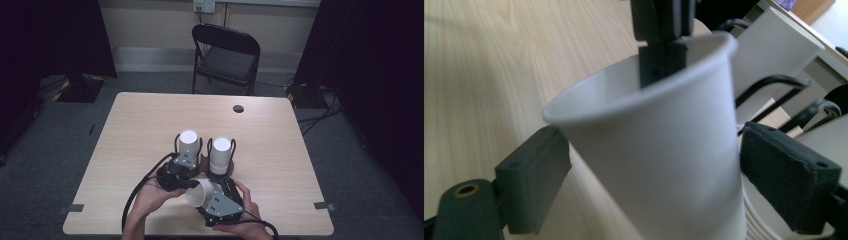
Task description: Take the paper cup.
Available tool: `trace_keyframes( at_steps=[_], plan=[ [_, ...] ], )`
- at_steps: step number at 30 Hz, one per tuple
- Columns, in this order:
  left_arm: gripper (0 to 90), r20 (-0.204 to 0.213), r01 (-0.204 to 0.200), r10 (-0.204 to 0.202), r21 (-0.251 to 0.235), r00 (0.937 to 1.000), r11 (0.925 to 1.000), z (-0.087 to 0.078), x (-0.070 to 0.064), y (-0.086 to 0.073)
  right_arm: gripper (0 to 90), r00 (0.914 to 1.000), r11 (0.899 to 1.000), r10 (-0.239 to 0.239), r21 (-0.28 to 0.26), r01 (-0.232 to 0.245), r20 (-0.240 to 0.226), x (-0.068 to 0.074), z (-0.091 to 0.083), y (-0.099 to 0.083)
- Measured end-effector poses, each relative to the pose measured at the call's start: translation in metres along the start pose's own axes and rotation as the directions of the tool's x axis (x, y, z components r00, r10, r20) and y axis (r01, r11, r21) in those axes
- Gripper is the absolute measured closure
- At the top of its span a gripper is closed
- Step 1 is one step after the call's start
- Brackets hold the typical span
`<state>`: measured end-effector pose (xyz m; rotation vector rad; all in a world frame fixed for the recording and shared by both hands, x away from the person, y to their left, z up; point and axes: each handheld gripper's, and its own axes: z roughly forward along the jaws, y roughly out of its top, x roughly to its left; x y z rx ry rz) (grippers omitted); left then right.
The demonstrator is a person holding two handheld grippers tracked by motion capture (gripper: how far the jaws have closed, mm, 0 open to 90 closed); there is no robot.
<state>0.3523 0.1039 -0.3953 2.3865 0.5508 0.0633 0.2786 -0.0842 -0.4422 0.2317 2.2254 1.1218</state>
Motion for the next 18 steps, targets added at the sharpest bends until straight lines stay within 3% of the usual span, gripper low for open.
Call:
trace_keyframes(
  at_steps=[8,12,14,18],
  plan=[
    [86.9,0.006,-0.003,0.003,-0.001,1.0,1.0,0.001,-0.001,0.002,15.3,0.9995,0.999,-0.032,-0.002,0.032,0.002,0.0,0.004,0.005],
    [87.1,0.022,0.011,-0.01,-0.021,0.9997,0.9997,0.005,-0.004,0.003,19.8,0.9986,0.998,-0.052,-0.032,0.052,0.007,0.005,0.005,0.008],
    [87.1,0.018,-0.001,0.001,-0.014,0.9998,0.9999,0.004,-0.004,0.004,20.2,0.9981,0.997,-0.06,-0.044,0.061,0.014,0.007,0.004,0.01],
    [89.1,0.019,0.002,-0.001,-0.022,0.9998,0.9998,0.002,-0.004,0.004,20.3,0.9985,0.997,-0.051,-0.062,0.052,0.02,0.006,0.004,0.013]
  ],
)
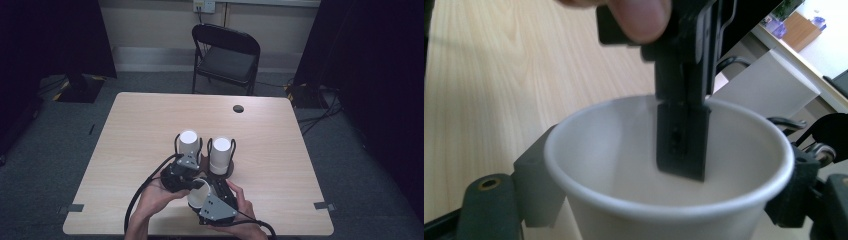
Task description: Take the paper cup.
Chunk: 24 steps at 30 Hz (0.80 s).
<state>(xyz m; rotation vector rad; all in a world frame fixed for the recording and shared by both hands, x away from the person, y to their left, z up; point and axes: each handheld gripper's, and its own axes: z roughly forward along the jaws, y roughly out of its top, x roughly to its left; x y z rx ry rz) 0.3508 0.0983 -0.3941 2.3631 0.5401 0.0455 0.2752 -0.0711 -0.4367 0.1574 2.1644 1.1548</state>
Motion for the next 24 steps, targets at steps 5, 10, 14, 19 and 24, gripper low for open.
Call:
trace_keyframes(
  at_steps=[5,10,14,19,24],
  plan=[
    [89.1,0.007,0.018,-0.017,-0.019,0.9998,0.9997,-0.0043,0.0019,-0.0023,20.3,0.9997,1.0,-0.013,-0.007,0.013,0.021,0.0018,0.0025,0.0043],
    [89.1,0.009,0.026,-0.025,-0.017,0.9996,0.9995,-0.0011,0.0003,-0.0032,20.2,0.9992,1.0,-0.024,0.006,0.024,0.031,0.0035,0.0066,0.005],
    [88.5,0.015,0.033,-0.032,-0.04,0.9994,0.9987,-0.0006,0.0026,-0.0067,22.6,0.9995,1.0,-0.014,0.007,0.014,0.029,0.0032,0.0058,0.0043],
    [87.6,0.01,0.068,-0.067,-0.087,0.9977,0.9939,-0.0009,0.0024,-0.0095,23.6,0.9993,1.0,0.005,-0.004,-0.005,0.036,0.0014,0.0049,0.0022],
    [83.7,-0.007,0.078,-0.08,-0.125,0.9968,0.9891,-0.002,0.0017,-0.0102,23.8,0.9986,1.0,0.024,-0.011,-0.023,0.048,-0.001,0.0029,0.0005]
  ],
)
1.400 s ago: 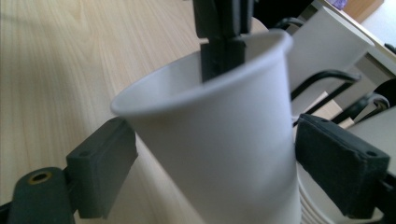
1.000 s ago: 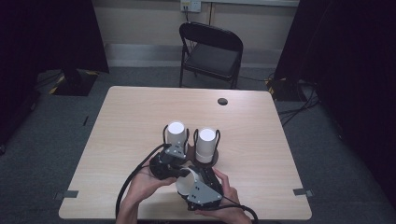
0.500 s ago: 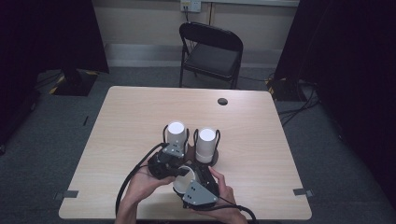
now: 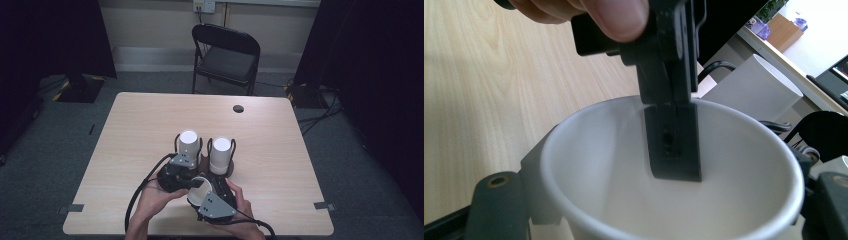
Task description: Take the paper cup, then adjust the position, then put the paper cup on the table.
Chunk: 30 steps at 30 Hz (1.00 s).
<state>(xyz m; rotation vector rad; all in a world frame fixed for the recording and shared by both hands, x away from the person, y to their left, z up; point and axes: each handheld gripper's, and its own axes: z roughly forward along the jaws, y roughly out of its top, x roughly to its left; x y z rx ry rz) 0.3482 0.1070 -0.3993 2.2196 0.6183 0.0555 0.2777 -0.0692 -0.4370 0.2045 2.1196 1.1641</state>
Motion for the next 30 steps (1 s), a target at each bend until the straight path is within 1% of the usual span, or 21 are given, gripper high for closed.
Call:
trace_keyframes(
  at_steps=[2,4,5,6,9,12,16,19,20,22,24,26,29,30],
  plan=[
    [82.4,0.002,0.001,-0.001,-0.008,1.0,1.0,-0.001,0.0,-0.001,23.8,1.0,1.0,0.006,0.0,-0.006,0.003,-0.001,-0.001,-0.002],
    [80.5,0.0,0.008,-0.008,-0.034,1.0,0.9994,0.0,0.0,-0.002,23.8,0.9996,1.0,0.028,-0.004,-0.028,0.003,-0.002,-0.001,-0.004],
    [80.0,0.001,0.01,-0.01,-0.039,1.0,0.9992,0.0,0.001,-0.003,23.8,0.9994,0.999,0.035,-0.006,-0.035,0.005,-0.003,-0.002,-0.005],
    [79.2,0.003,0.02,-0.019,-0.057,0.9998,0.9982,0.0,0.001,-0.004,23.8,0.9992,0.999,0.04,-0.006,-0.04,0.006,-0.003,-0.002,-0.006],
    [78.9,-0.003,0.014,-0.014,-0.068,0.9999,0.9976,0.0,0.001,-0.006,23.9,0.9983,0.998,0.059,-0.001,-0.059,0.005,-0.004,-0.002,-0.008],
    [78.5,0.003,0.022,-0.022,-0.089,0.9998,0.9958,0.0,0.002,-0.008,23.9,0.9973,0.997,0.073,-0.004,-0.073,0.005,-0.005,-0.002,-0.01],
    [78.2,-0.009,0.021,-0.022,-0.095,0.9997,0.9953,0.0,0.001,-0.008,23.8,0.9964,0.996,0.084,-0.004,-0.084,0.009,-0.005,-0.002,-0.011],
    [78.2,-0.005,0.027,-0.028,-0.114,0.9996,0.9931,-0.001,0.002,-0.009,23.9,0.9953,0.995,0.096,-0.003,-0.096,0.011,-0.007,-0.002,-0.012],
    [77.8,-0.01,0.03,-0.032,-0.123,0.9994,0.9919,-0.001,0.001,-0.01,23.9,0.995,0.995,0.099,-0.004,-0.099,0.013,-0.007,-0.002,-0.012],
    [77.4,-0.018,0.024,-0.027,-0.133,0.9995,0.9908,-0.002,0.002,-0.011,23.9,0.9945,0.995,0.104,-0.003,-0.104,0.014,-0.008,-0.002,-0.013],
    [73.0,-0.033,0.033,-0.039,-0.153,0.9987,0.9877,-0.003,0.001,-0.012,23.9,0.9937,0.994,0.111,-0.004,-0.111,0.019,-0.008,-0.002,-0.014],
    [70.0,-0.044,0.036,-0.045,-0.183,0.998,0.9825,-0.004,0.001,-0.014,23.8,0.9917,0.992,0.127,-0.005,-0.127,0.022,-0.009,-0.003,-0.016],
    [65.5,-0.062,0.029,-0.044,-0.224,0.9971,0.9742,-0.006,0.002,-0.018,23.9,0.9871,0.987,0.159,-0.011,-0.159,0.016,-0.012,-0.004,-0.019],
    [65.6,-0.07,0.018,-0.036,-0.24,0.9969,0.9705,-0.006,0.001,-0.019,23.9,0.9863,0.986,0.164,-0.01,-0.164,0.019,-0.012,-0.005,-0.02]
  ],
)
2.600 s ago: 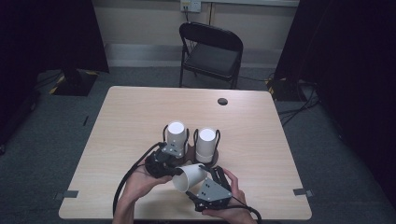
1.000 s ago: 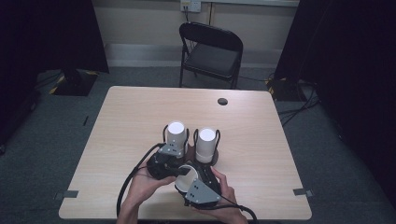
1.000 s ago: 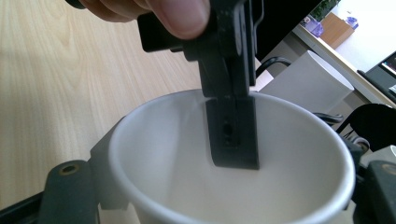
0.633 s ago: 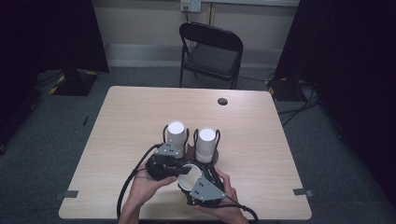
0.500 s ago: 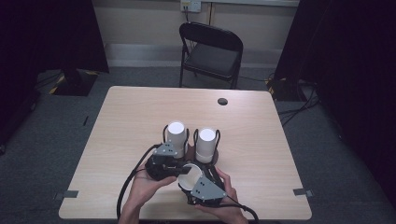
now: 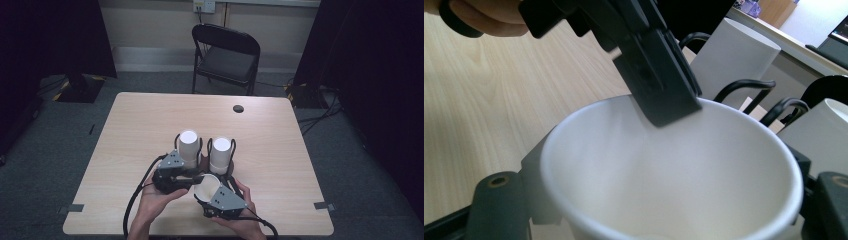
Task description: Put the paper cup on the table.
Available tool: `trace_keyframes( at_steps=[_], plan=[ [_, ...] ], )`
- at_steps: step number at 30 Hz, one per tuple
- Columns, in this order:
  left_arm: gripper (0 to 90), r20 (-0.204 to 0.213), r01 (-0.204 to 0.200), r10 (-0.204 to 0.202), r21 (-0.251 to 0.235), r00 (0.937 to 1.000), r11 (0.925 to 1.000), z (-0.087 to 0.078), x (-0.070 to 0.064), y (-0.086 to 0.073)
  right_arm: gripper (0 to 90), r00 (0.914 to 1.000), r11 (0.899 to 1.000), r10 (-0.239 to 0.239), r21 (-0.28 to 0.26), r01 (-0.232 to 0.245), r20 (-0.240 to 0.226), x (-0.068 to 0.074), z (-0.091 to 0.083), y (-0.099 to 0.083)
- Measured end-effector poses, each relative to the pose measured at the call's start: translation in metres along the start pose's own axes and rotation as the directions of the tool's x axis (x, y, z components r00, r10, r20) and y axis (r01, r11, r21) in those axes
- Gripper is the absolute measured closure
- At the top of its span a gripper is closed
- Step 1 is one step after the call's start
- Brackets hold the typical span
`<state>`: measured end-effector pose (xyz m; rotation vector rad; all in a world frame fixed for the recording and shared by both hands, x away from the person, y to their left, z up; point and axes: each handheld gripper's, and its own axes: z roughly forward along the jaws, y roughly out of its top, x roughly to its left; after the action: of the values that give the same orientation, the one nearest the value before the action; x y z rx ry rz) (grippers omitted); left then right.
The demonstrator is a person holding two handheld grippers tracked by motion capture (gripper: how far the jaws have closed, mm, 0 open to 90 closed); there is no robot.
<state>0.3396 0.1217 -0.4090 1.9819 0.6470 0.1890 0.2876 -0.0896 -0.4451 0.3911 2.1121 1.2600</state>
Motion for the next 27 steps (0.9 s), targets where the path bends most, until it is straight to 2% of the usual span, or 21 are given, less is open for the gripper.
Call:
trace_keyframes(
  at_steps=[2,6,9,12,15,23,27],
  plan=[
    [64.9,-0.033,-0.043,0.042,-0.045,0.9986,0.9981,-0.002,-0.004,-0.001,23.9,0.9999,1.0,0.011,0.001,-0.011,-0.001,-0.001,0.0,-0.001],
    [60.3,-0.037,-0.054,0.051,-0.066,0.998,0.9964,-0.004,-0.005,-0.002,23.9,0.9988,0.999,0.049,-0.007,-0.049,-0.005,-0.005,-0.003,-0.003],
    [55.4,-0.03,-0.03,0.027,-0.082,0.9992,0.9962,-0.003,-0.004,-0.004,23.9,0.9976,0.998,0.069,-0.013,-0.069,0.001,-0.009,-0.006,-0.005],
    [51.7,-0.057,-0.018,0.013,-0.098,0.9983,0.995,-0.003,-0.004,-0.007,23.9,0.9961,0.996,0.088,-0.013,-0.088,0.006,-0.011,-0.007,-0.007],
    [46.7,-0.061,0.005,-0.012,-0.115,0.998,0.9933,-0.004,-0.002,-0.011,23.9,0.9936,0.993,0.113,-0.023,-0.113,0.003,-0.013,-0.01,-0.01],
    [35.3,-0.126,0.049,-0.067,-0.139,0.9899,0.9891,-0.004,0.004,-0.025,23.9,0.9891,0.989,0.147,-0.03,-0.146,0.008,-0.018,-0.013,-0.015],
    [31.7,-0.151,0.048,-0.071,-0.15,0.9861,0.9875,-0.004,0.006,-0.032,23.9,0.9871,0.987,0.16,-0.031,-0.159,0.01,-0.02,-0.015,-0.018]
  ],
)
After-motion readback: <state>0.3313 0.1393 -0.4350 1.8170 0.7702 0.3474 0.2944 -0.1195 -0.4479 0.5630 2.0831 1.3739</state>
